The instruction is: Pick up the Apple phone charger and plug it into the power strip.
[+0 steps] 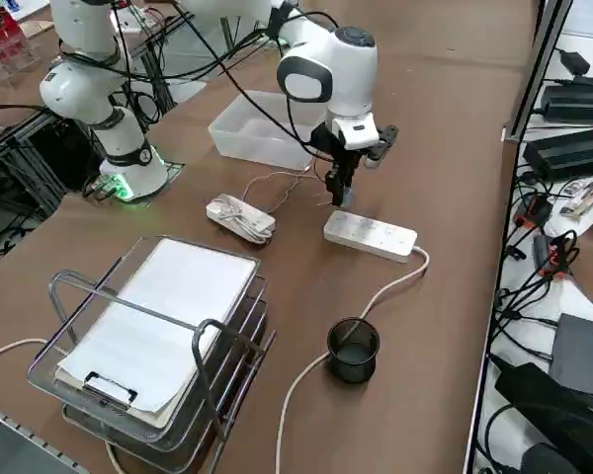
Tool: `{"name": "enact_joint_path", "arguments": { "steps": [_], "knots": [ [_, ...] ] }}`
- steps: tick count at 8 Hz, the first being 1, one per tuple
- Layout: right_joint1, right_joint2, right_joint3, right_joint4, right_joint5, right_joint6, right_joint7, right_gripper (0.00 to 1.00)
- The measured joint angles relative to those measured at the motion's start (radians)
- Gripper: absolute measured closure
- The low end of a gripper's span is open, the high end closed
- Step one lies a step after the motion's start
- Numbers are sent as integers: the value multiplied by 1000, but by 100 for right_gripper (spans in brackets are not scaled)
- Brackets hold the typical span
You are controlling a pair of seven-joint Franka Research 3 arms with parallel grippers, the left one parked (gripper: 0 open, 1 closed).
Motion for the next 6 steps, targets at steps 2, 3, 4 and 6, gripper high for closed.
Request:
{"name": "enact_joint_path", "arguments": {
  "steps": [2,3,4,6],
  "knots": [
    [-1,7,-1,-5,0,13,-20,63],
    [-2,14,-1,-5,0,17,-29,63],
    [-3,17,-2,-5,0,21,-38,63],
    [-12,19,-5,-5,0,25,-55,63]
  ]
}}
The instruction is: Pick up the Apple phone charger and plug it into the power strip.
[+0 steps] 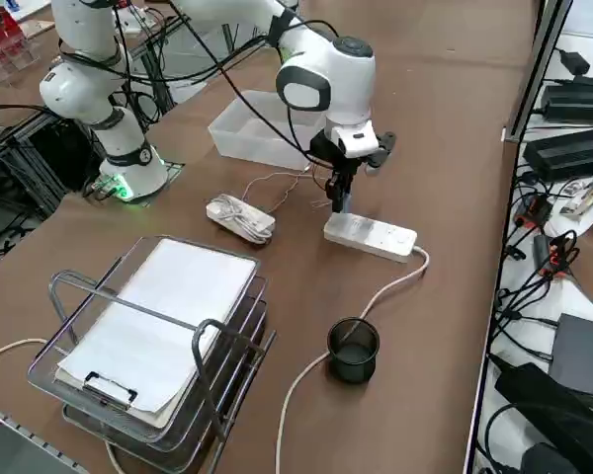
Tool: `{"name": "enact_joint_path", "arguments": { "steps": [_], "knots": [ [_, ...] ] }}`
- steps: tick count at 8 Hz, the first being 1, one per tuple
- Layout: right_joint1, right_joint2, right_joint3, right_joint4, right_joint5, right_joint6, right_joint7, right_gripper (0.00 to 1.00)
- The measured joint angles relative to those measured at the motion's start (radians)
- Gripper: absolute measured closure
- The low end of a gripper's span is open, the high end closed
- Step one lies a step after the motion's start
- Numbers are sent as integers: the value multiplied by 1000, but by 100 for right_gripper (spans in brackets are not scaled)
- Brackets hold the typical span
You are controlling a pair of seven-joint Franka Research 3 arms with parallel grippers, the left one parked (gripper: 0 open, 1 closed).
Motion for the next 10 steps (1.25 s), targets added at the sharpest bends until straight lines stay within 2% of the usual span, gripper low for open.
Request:
{"name": "enact_joint_path", "arguments": {
  "steps": [10],
  "knots": [
    [-10,9,0,0,0,11,-9,63]
  ]
}}
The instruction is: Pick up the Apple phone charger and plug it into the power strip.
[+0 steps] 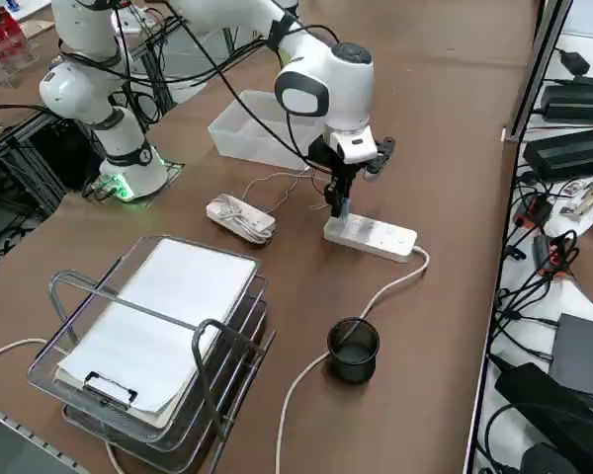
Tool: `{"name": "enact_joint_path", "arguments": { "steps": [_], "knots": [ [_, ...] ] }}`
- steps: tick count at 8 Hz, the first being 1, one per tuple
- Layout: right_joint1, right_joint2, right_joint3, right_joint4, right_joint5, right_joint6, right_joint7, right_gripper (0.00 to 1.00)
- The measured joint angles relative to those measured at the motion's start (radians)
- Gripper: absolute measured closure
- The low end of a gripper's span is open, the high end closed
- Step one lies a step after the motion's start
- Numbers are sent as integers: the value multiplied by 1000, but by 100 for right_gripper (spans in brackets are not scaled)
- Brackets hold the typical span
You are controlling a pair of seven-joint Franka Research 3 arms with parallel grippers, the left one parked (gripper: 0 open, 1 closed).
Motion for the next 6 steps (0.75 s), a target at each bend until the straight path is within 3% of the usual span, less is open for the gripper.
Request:
{"name": "enact_joint_path", "arguments": {
  "steps": [6],
  "knots": [
    [0,9,1,-1,0,0,-2,63]
  ]
}}
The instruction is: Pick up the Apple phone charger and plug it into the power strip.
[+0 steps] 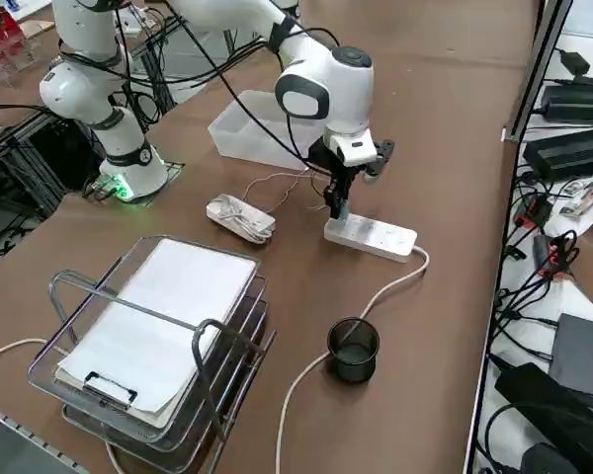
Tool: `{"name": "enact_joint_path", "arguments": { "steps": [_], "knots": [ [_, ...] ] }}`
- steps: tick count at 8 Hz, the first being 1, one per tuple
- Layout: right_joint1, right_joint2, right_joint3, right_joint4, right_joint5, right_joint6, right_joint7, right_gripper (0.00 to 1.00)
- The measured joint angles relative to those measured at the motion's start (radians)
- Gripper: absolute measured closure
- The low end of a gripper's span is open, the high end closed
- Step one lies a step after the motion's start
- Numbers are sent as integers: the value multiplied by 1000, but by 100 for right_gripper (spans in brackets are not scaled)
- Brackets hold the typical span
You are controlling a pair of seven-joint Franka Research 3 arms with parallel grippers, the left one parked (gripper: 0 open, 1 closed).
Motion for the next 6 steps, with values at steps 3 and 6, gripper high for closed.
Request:
{"name": "enact_joint_path", "arguments": {
  "steps": [3,6],
  "knots": [
    [0,0,0,0,0,0,-1,63],
    [0,3,0,0,0,8,-1,63]
  ]
}}
